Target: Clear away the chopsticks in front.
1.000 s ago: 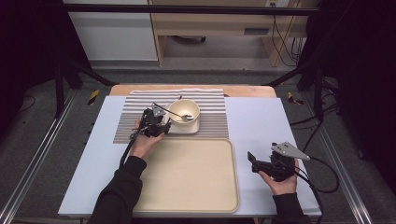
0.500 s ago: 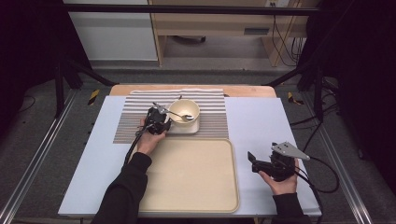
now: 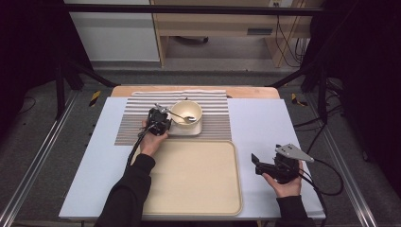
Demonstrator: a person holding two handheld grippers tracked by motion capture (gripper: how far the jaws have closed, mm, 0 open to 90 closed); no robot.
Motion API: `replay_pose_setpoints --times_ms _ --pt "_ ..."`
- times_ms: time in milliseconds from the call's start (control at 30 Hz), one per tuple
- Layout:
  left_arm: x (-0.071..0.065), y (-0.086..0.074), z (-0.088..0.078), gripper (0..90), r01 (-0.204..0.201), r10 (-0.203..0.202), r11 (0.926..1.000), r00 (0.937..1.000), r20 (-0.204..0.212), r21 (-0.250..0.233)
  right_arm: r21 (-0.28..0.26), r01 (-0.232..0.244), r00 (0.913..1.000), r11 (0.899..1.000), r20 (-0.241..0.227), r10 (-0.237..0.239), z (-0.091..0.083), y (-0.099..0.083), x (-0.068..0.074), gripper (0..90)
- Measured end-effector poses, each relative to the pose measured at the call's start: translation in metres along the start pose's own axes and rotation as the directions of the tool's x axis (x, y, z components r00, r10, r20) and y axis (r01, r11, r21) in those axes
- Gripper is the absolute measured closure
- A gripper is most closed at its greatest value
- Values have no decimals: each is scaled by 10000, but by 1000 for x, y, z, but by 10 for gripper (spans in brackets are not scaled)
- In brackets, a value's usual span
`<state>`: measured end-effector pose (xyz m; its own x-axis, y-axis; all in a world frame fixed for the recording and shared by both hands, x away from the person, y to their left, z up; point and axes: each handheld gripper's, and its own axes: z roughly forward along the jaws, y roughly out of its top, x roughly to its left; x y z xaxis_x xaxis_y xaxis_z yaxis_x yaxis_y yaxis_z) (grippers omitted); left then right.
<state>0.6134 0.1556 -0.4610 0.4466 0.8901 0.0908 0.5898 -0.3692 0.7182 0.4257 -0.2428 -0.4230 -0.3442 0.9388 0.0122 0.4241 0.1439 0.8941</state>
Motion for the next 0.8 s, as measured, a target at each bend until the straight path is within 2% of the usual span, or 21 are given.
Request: replay_pose_setpoints --times_ms 200,467,667,800 --pt "2 0 -5 850 240 -240 9997 9997 46 -31 -20 41 10000 10000 14 -41 0 0 0 48" --pt "8 0 -22 850 420 -415 9987 9990 167 -305 -64 0 10000 10000 2 0 -1 0 -1 48" --pt "16 -6 -40 851 492 -476 9973 9984 300 -542 -53 46 10000 10000 50 -45 -1 0 -1 47" --pt "21 -9 -54 851 422 -408 9971 9989 231 -634 -39 31 10000 10000 63 -31 -1 0 -1 47"
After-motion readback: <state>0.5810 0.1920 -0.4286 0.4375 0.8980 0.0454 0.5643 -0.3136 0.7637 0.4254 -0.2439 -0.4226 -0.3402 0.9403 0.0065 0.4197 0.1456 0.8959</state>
